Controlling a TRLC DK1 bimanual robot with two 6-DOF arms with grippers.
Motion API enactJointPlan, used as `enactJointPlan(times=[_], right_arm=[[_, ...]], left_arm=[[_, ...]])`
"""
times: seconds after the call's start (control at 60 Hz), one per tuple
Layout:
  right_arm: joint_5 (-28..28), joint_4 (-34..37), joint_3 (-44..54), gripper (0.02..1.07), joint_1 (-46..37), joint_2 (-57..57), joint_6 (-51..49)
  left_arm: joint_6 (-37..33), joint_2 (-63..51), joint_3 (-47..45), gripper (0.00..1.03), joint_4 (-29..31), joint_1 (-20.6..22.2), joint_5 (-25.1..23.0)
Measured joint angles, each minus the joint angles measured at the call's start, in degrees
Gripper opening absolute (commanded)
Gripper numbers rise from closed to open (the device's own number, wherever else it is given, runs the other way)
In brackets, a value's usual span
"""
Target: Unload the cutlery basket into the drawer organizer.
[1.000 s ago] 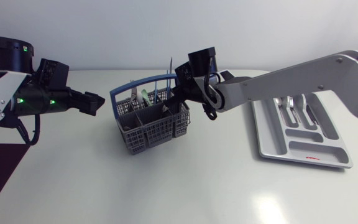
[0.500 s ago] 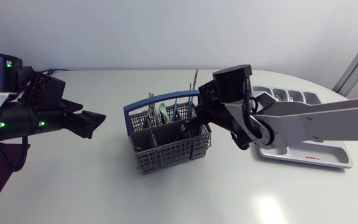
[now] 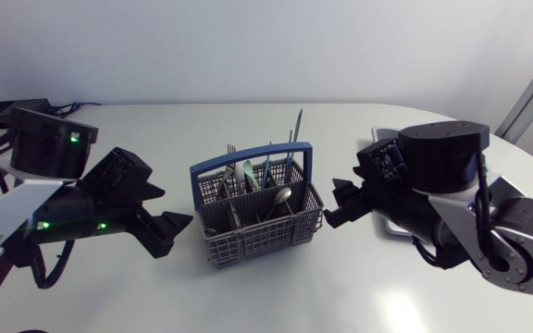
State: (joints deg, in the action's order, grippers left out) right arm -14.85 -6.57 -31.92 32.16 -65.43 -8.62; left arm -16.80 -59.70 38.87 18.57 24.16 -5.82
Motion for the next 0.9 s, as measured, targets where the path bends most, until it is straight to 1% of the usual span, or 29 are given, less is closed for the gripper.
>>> enactJointPlan(times=[0.067,0.1,0.183,0.2,0.25,0.267,0.283,0.3,0.317,0.35,0.367,0.417,0.433,0.467,0.517,0.65,0.9], right_arm=[[0.02,0.2,0.94,0.33,-1.2,0.02,-0.22],[0.02,0.22,1.25,0.29,-1.68,0.02,-0.39],[0.24,0.17,1.38,0.22,-2.71,0.02,-0.48],[0.35,0.15,1.38,0.22,-2.84,0.0,-0.59],[0.81,0.02,1.36,0.22,-3.5,-0.28,-0.61],[1.09,-0.09,1.36,0.21,-3.65,-0.48,-0.63],[1.16,-0.2,1.36,0.2,-3.93,-0.76,-0.66],[1.31,-0.48,1.36,0.2,-4.13,-1.05,-0.72],[1.62,-0.76,1.36,0.2,-4.52,-1.62,-0.79],[2.1,-1.05,1.36,0.2,-5.05,-2.56,-0.83],[2.3,-1.18,1.36,0.2,-5.27,-2.97,-0.81],[2.84,-1.31,1.36,0.2,-5.81,-4.42,-0.81],[3.04,-1.36,1.33,0.2,-6.05,-5.18,-0.81],[3.23,-1.4,1.29,0.19,-6.29,-6.51,-0.81],[3.69,-1.51,1.22,0.19,-6.4,-7.76,-0.81],[4.13,-2.34,-0.09,0.19,-6.03,-10.21,-0.81],[5.44,-2.16,-1.88,0.19,-2.54,-11.76,-0.57]], left_arm=[[0.0,-0.85,-0.04,0.91,0.0,1.33,0.37],[0.0,-1.18,-0.11,0.86,0.0,1.57,0.63],[-0.04,-1.44,-0.79,0.76,-0.17,1.62,1.62],[-0.13,-1.44,-1.01,0.73,-0.24,1.57,1.68],[-0.42,-1.42,-1.6,0.69,-0.66,1.11,1.84],[-0.44,-1.42,-1.7,0.64,-0.68,0.96,1.84],[-0.61,-1.42,-1.79,0.57,-0.72,0.68,1.84],[-0.87,-1.42,-1.88,0.54,-0.81,0.46,1.84],[-0.98,-1.42,-1.92,0.48,-1.03,-0.04,1.86],[-1.29,-1.42,-1.92,0.4,-1.36,-0.63,1.88],[-1.29,-1.42,-1.92,0.34,-1.7,-1.01,1.86],[-1.4,-1.53,-1.92,0.21,-2.62,-1.73,1.86],[-1.49,-1.73,-1.92,0.18,-3.17,-2.05,1.86],[-1.49,-2.36,-1.92,0.1,-4.28,-2.49,1.86],[-1.51,-3.5,-1.9,0.04,-5.03,-2.75,1.84],[-1.51,-8.13,-1.79,0.04,-6.05,-2.54,1.81],[-1.49,-14.78,0.68,0.04,-10.78,-0.37,1.79]])
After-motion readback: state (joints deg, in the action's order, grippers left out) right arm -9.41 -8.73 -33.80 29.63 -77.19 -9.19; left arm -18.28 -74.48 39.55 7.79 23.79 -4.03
